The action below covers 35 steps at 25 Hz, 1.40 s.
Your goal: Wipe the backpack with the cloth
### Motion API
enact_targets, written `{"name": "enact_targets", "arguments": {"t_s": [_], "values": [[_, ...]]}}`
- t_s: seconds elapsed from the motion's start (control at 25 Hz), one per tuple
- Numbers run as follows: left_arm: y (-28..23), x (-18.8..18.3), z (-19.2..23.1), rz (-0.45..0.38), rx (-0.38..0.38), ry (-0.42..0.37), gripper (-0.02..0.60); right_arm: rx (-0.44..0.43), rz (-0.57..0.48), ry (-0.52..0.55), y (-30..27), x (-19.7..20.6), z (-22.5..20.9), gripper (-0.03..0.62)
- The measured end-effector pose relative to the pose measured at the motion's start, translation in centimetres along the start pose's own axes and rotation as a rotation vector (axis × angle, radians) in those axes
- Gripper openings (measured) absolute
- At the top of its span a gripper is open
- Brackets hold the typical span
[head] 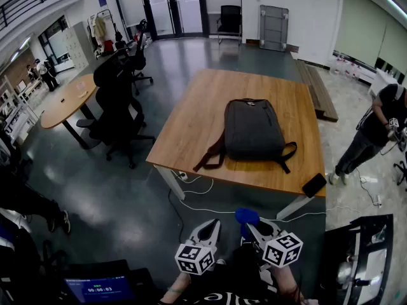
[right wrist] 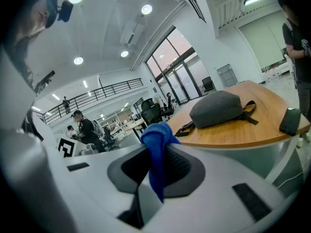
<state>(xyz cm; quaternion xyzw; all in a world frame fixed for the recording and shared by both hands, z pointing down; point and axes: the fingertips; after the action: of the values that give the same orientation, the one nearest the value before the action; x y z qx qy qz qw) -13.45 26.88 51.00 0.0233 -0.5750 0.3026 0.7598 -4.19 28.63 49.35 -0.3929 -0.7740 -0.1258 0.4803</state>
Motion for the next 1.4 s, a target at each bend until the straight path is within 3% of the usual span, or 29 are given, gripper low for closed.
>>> {"name": "enact_targets", "arguments": {"t_s": [0.28, 0.68, 0.84, 1.12, 1.4], "values": [[-4.8, -1.3, 1.2, -0.009, -0.028, 0.008, 0.000, -0.052, 0.004, 0.044, -4.5, -4.1, -4.3, 0.054], [-15.3, -6.1, 2.0, -0.073, -0.168, 0.072, 0.000, -0.155, 0.128, 0.085, -10.9, -9.3, -14.6, 0.055], [-18.9, -6.7, 0.9, -0.075, -0.194, 0.051, 0.000, -0.203, 0.187, 0.089, -12.9, -10.2, -18.0, 0.054], [-22.7, -6.7, 2.1, -0.070, -0.325, 0.101, 0.000, -0.316, 0.275, 0.112, -17.3, -11.1, -21.9, 0.055], [-25.2, -7.0, 2.0, -0.045, -0.361, 0.090, 0.000, -0.308, 0.316, 0.106, -18.3, -10.7, -25.7, 0.054]]}}
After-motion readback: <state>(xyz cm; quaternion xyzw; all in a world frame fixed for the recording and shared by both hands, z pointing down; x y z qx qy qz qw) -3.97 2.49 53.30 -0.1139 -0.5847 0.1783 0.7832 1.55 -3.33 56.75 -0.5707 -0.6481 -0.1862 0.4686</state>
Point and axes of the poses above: the fingertips, and each gripper's own axes: y backward along the fingers, z to its left, x out of its underside, and after that the axes turned 13 degrees about -x, right-handed
